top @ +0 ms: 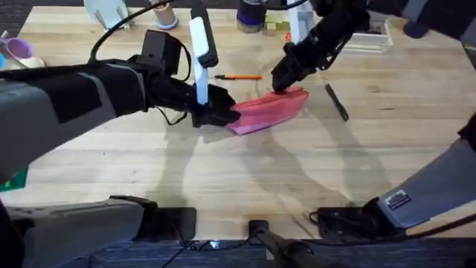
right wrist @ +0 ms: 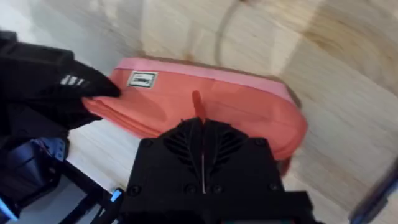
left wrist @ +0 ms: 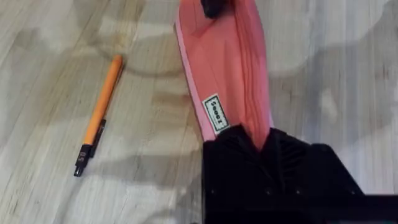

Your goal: Unzip the bag, pick up the pens from the table one at a time and place them inside, then zip the bag closed.

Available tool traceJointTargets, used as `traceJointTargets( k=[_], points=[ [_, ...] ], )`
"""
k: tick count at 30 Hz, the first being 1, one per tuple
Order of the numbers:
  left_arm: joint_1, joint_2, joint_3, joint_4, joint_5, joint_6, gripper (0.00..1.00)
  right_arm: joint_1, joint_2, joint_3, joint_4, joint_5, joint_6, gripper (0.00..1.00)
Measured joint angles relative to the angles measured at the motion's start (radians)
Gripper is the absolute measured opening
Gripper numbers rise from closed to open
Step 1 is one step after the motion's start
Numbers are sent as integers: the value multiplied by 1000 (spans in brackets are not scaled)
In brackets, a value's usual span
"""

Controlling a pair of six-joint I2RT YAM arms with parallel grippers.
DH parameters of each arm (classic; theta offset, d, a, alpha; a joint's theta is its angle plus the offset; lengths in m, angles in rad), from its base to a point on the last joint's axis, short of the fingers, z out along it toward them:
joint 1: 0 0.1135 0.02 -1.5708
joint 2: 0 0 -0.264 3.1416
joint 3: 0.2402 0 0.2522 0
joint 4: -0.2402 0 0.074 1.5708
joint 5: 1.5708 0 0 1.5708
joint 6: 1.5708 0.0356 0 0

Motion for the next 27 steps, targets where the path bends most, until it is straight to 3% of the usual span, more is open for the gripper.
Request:
traceJointTargets(
  k=[15,27],
  points=[
    [0,0,0,0,0,0,47,159,0,0,52,-71,45,29],
    [0,0,0,0,0,0,47,171,0,1,61,-96,75,30]
  ],
)
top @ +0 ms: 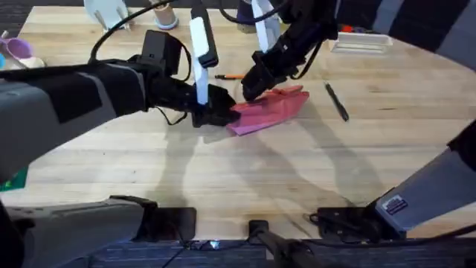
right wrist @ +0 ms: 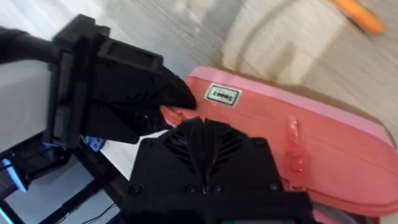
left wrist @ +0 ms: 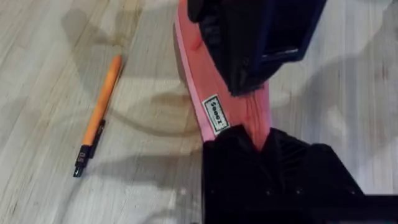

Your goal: Unzip the bag, pick up the pens from the table one at a time and place them inside, then zip the bag closed.

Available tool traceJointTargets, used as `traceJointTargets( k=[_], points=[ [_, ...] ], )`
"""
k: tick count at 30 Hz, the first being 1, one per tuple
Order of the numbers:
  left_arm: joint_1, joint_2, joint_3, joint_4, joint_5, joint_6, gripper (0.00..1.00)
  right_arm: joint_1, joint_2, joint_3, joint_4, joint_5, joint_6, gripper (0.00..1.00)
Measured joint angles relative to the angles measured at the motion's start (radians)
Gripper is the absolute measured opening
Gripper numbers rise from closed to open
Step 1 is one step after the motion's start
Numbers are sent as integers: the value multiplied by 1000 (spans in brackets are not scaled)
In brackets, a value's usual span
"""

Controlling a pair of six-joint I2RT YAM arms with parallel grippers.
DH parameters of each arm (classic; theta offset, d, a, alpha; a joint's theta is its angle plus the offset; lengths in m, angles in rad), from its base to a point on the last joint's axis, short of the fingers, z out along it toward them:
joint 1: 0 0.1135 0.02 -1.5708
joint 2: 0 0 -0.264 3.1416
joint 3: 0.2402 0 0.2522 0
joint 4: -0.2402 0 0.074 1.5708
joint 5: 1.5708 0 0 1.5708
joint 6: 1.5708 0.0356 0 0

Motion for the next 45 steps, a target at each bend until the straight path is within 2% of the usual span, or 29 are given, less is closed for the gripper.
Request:
traceJointTargets(
  k=[3,10,11,12,13,17,18,19,30,37,45],
  points=[
    [0,0,0,0,0,0,47,-4,0,23,-29,29,0,31],
    [0,0,0,0,0,0,47,-8,0,168,-126,158,0,31],
    [0,0,0,0,0,0,47,-9,0,186,-142,181,3,63],
    [0,0,0,0,0,0,47,-10,0,202,-156,202,4,143],
    [0,0,0,0,0,0,47,-10,0,214,-169,216,3,273],
    [0,0,0,0,0,0,47,-12,0,242,-205,254,3,856],
    [0,0,0,0,0,0,47,-12,0,243,-208,260,0,959],
    [0,0,0,0,0,0,47,-12,0,243,-214,265,0,986],
    [0,0,0,0,0,0,47,-30,0,243,-222,379,0,996],
    [0,0,0,0,0,0,47,-69,0,243,-244,383,0,996],
    [0,0,0,0,0,0,47,-70,0,243,-264,358,0,996]
  ],
)
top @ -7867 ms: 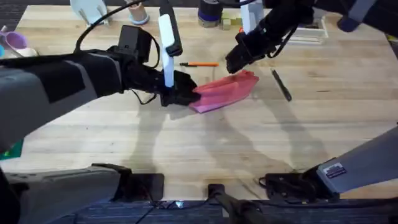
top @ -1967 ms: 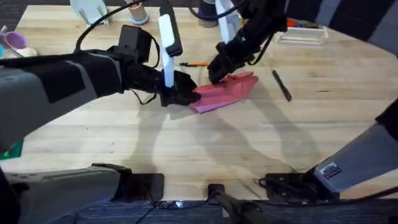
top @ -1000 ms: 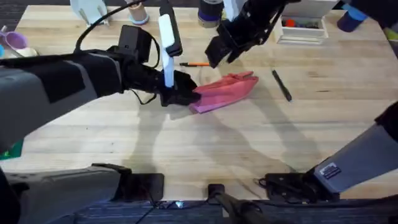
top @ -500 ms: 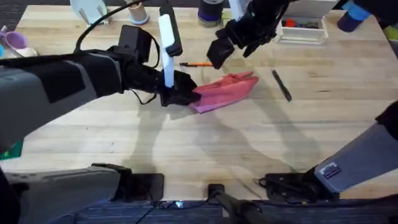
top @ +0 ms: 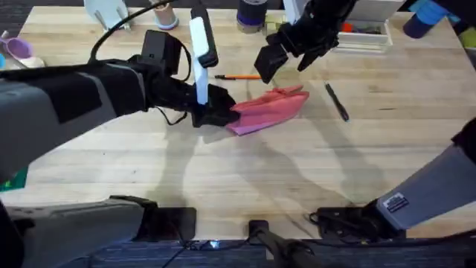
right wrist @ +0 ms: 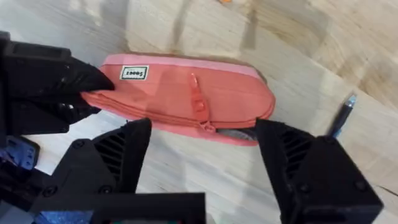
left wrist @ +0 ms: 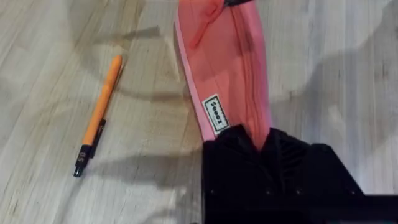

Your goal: Unzip the bag, pick up the pens from the table one at a time and place them inside, then zip the bag closed.

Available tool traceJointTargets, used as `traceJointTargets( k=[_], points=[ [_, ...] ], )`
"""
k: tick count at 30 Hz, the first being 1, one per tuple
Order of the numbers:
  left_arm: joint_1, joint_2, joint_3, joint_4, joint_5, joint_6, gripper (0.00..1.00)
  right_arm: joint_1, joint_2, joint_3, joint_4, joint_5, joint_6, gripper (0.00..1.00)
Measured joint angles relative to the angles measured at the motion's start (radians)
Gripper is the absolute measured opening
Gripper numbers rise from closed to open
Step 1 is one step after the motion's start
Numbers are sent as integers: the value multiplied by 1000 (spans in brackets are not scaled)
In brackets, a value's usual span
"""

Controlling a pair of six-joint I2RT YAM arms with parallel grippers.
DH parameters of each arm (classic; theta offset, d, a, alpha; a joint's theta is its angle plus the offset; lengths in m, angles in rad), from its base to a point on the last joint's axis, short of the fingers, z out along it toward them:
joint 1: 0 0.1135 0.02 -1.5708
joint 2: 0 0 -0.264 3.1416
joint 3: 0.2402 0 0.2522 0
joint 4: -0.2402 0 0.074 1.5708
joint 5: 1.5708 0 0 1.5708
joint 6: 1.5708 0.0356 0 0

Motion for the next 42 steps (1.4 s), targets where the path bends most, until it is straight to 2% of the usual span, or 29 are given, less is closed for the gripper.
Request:
traceJointTargets(
  k=[9,17,21,34,37,38,40,41,42],
  points=[
    [0,0,0,0,0,0,47,0,6,0,-7,-17,0,996],
    [0,0,0,0,0,0,47,2,89,2,-8,-22,0,996],
    [0,0,0,0,0,0,47,2,93,-1,-7,-22,0,995],
    [0,0,0,0,0,0,47,2,93,-75,19,-42,0,988],
    [0,0,0,0,0,0,47,2,93,-75,19,-48,0,902],
    [0,0,0,0,0,0,47,2,93,-76,19,-55,1,721],
    [0,0,0,0,0,0,47,4,93,-76,17,-62,3,631],
    [0,0,0,0,0,0,47,5,93,-76,15,-75,3,526],
    [0,0,0,0,0,0,47,5,93,-76,13,-78,3,506]
  ],
)
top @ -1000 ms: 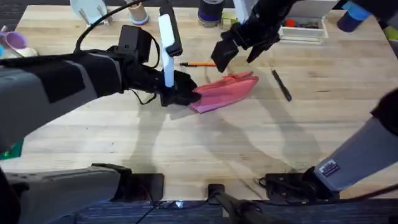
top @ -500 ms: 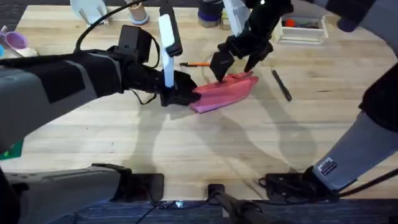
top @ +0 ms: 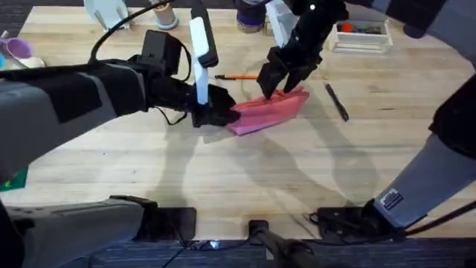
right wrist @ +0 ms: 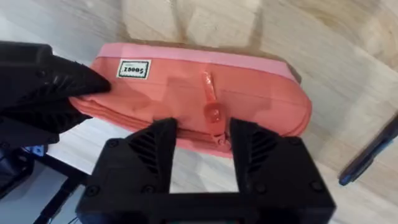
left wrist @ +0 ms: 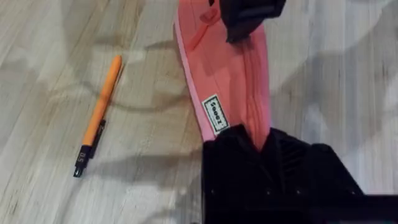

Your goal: Unzip the bag, pick up the pens from the table one at a time and place them inside, then zip the bag closed.

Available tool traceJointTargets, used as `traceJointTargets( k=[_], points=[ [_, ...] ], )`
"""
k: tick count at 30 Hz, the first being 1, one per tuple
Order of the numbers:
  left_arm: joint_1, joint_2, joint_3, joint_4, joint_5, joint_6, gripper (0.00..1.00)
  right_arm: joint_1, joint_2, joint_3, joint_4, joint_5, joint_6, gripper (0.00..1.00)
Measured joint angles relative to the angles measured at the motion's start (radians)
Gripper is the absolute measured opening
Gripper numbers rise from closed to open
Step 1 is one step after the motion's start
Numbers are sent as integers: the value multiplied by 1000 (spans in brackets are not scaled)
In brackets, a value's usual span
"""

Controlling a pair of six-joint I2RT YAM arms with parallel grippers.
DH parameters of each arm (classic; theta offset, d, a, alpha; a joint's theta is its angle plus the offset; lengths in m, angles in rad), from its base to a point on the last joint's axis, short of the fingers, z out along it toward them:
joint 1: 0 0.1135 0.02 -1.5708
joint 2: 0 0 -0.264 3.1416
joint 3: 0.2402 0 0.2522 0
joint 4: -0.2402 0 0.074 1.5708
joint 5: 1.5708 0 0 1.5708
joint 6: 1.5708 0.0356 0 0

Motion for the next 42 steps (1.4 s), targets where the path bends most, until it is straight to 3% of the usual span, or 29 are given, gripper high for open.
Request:
traceJointTargets(
  k=[3,4,6,7,18,32,37,42],
  points=[
    [0,0,0,0,0,0,47,0,0,0,-12,-5,0,378],
    [0,0,0,0,0,0,47,0,0,0,-15,-5,-2,308],
    [0,0,0,-1,0,0,47,-1,0,-1,-20,-3,-2,74],
    [0,0,0,-1,0,0,47,-2,0,-1,-21,-1,-4,45],
    [0,0,0,-1,1,0,47,-6,0,2,-26,-2,-4,32],
    [0,0,0,-1,0,0,47,-11,0,97,-76,-7,-4,31],
    [0,0,0,-1,0,0,48,-12,0,98,-75,-50,-4,31],
    [0,0,0,0,0,0,48,-11,0,98,-52,-175,-4,31]
  ],
)
